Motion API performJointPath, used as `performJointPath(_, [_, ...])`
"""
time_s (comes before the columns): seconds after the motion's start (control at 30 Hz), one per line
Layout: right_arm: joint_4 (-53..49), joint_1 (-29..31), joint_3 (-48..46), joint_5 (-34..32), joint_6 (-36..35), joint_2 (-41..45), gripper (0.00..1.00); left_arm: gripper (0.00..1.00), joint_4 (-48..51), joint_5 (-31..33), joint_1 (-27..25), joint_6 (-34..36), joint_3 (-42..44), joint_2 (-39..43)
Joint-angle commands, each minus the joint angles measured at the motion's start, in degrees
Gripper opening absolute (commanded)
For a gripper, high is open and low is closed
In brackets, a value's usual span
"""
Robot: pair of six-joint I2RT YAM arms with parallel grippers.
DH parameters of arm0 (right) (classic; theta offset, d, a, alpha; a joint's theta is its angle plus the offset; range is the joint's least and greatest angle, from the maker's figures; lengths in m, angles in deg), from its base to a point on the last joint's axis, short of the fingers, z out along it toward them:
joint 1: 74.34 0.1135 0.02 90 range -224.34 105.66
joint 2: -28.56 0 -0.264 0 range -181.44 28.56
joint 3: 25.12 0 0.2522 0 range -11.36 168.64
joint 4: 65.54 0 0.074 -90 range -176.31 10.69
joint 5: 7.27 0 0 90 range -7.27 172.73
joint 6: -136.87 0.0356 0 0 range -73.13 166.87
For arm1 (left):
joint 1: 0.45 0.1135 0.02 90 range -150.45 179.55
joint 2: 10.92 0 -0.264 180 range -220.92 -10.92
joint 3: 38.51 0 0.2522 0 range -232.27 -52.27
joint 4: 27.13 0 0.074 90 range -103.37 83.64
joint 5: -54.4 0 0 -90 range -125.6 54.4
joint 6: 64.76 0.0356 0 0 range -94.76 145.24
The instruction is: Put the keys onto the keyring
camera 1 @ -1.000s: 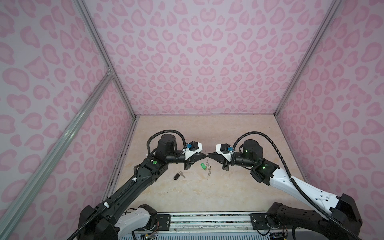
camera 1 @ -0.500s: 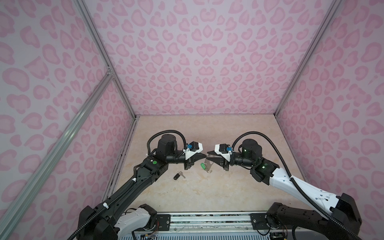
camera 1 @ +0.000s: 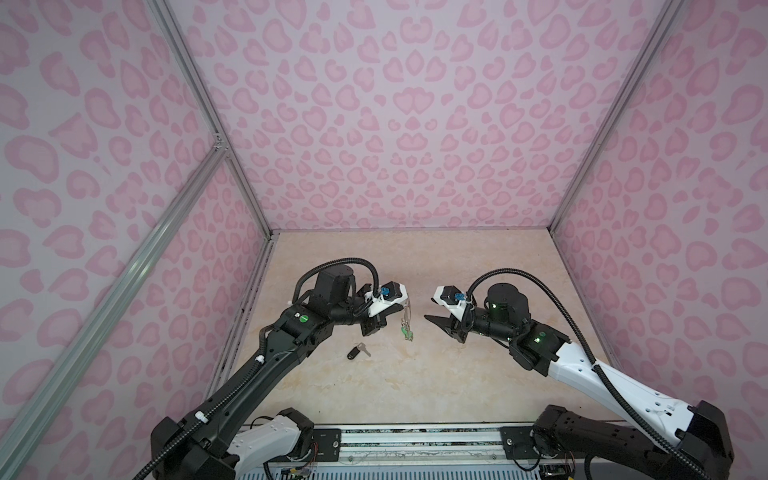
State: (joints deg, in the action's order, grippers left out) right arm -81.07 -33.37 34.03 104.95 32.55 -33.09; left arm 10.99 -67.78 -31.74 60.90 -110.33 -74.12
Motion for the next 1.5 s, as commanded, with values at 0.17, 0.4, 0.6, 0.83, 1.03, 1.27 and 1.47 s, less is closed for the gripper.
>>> performJointPath(0.17, [-16.61, 0.16, 6.13, -14.63, 14.17, -8.99, 0.51, 0.04, 2.71, 1.77, 4.25, -5.33, 3.31, 4.88])
performJointPath(0.4, [-25.92, 1.18, 13.86, -10.63, 12.79, -21.92, 0.5, 0.04, 2.3, 0.52, 8.06, -9.54, 7.04, 8.4])
performJointPath(0.6, [-28.4, 2.29, 17.86, -10.34, 12.86, -29.38, 0.48, 0.04, 2.05, -0.52, 10.09, -12.46, 8.13, 10.08])
performJointPath(0.83, [-29.2, 5.33, 19.24, -11.44, 16.69, -34.72, 0.48, 0.03, 2.43, 0.0, 10.03, -12.08, 9.38, 9.91])
performJointPath(1.03, [-28.24, 5.84, 20.5, -13.43, 21.6, -38.43, 0.48, 0.03, 2.64, 0.89, 10.09, -12.2, 10.1, 11.35])
performJointPath(1.27, [-27.51, 7.45, 19.76, -15.34, 25.6, -40.28, 0.46, 0.03, 1.83, 0.64, 10.1, -12.15, 12.6, 11.99])
performJointPath(1.47, [-27.27, 7.45, 20.8, -15.63, 25.23, -41.67, 0.42, 0.04, 2.36, 1.25, 10.11, -11.81, 12.12, 11.96])
